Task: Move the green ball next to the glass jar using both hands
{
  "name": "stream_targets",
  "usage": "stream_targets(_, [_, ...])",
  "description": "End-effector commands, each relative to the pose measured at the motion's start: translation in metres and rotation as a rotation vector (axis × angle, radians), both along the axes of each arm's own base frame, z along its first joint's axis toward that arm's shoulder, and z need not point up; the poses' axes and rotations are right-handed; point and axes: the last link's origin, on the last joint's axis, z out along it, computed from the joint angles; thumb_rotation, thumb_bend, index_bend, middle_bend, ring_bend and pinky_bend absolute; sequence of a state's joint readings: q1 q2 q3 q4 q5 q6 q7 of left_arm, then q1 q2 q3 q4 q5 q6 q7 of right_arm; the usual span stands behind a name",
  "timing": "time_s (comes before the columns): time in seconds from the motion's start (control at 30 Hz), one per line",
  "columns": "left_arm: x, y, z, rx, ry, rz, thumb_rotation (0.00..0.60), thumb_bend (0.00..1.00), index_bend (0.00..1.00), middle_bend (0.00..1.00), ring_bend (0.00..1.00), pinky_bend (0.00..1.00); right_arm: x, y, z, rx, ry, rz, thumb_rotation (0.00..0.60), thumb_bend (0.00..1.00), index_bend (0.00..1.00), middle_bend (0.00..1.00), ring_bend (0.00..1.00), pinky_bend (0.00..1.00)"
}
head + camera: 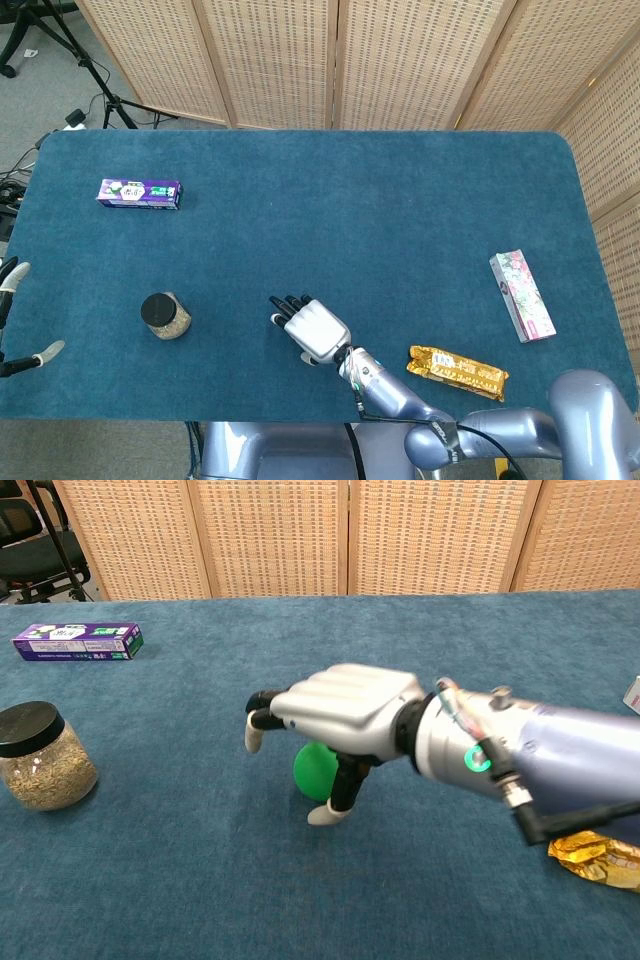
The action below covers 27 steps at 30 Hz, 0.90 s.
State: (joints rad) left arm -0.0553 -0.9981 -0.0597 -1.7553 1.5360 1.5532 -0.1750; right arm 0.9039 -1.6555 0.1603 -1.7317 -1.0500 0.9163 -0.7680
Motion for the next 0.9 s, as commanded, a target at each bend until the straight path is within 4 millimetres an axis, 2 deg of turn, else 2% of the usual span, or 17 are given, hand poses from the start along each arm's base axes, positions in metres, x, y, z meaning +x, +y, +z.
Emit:
stream_targets(0.03, [0.0, 0.0, -0.001, -0.004, 0.001, -0.006, 0.6, 0.0, 0.0, 0.0, 0.0, 0.0, -0.004, 0.003, 0.041, -0.047, -0.061, 0.004, 0.6, 0.24, 0.21, 0.05, 0.15, 0.24])
stream_targets(0.07, [0.001, 0.001, -0.002, -0.01, 0.004, -0.014, 0.6, 0.0, 0.0, 0.0, 0.0, 0.0, -0.01, 0.004, 0.065, -0.089, -0.091, -0.001, 0.6, 0.24, 0.2, 0.05, 0.14, 0.23])
stream_targets(0.17, [0.002, 0.002, -0.004, -0.017, 0.01, -0.029, 0.6, 0.0, 0.0, 0.0, 0.0, 0.0, -0.029, 0.009, 0.102, -0.156, -0.116, -0.002, 0.6, 0.2, 0.16, 0.02, 0.09, 0.17])
stream_targets(0.27, [0.004, 0.003, -0.007, -0.029, 0.015, -0.044, 0.6, 0.0, 0.0, 0.0, 0.0, 0.0, -0.058, 0.014, 0.142, -0.271, -0.11, 0.009, 0.6, 0.05, 0.08, 0.0, 0.01, 0.11])
stream_targets(0.37, [0.007, 0.006, -0.011, -0.035, 0.022, -0.07, 0.6, 0.0, 0.0, 0.0, 0.0, 0.0, -0.097, 0.023, 0.181, -0.374, -0.12, -0.02, 0.6, 0.0, 0.01, 0.0, 0.0, 0.02])
stream_targets(0.5, [0.018, 0.017, -0.021, -0.062, 0.03, -0.151, 0.6, 0.0, 0.0, 0.0, 0.0, 0.0, -0.158, 0.037, 0.231, -0.542, -0.152, -0.135, 0.6, 0.0, 0.0, 0.0, 0.0, 0.0])
stream_targets(0.63, [0.026, 0.027, -0.029, -0.097, 0.033, -0.219, 0.6, 0.0, 0.0, 0.0, 0.0, 0.0, -0.189, 0.046, 0.249, -0.589, -0.194, -0.219, 0.6, 0.0, 0.0, 0.0, 0.0, 0.0])
stream_targets(0.73, [0.042, 0.039, -0.04, -0.152, 0.057, -0.298, 0.6, 0.0, 0.0, 0.0, 0.0, 0.0, -0.214, 0.059, 0.261, -0.613, -0.26, -0.322, 0.6, 0.0, 0.0, 0.0, 0.0, 0.0])
stream_targets(0.9, [0.089, 0.059, -0.07, -0.275, 0.112, -0.468, 0.6, 0.0, 0.0, 0.0, 0.0, 0.0, -0.246, 0.082, 0.271, -0.615, -0.368, -0.416, 0.6, 0.0, 0.0, 0.0, 0.0, 0.0])
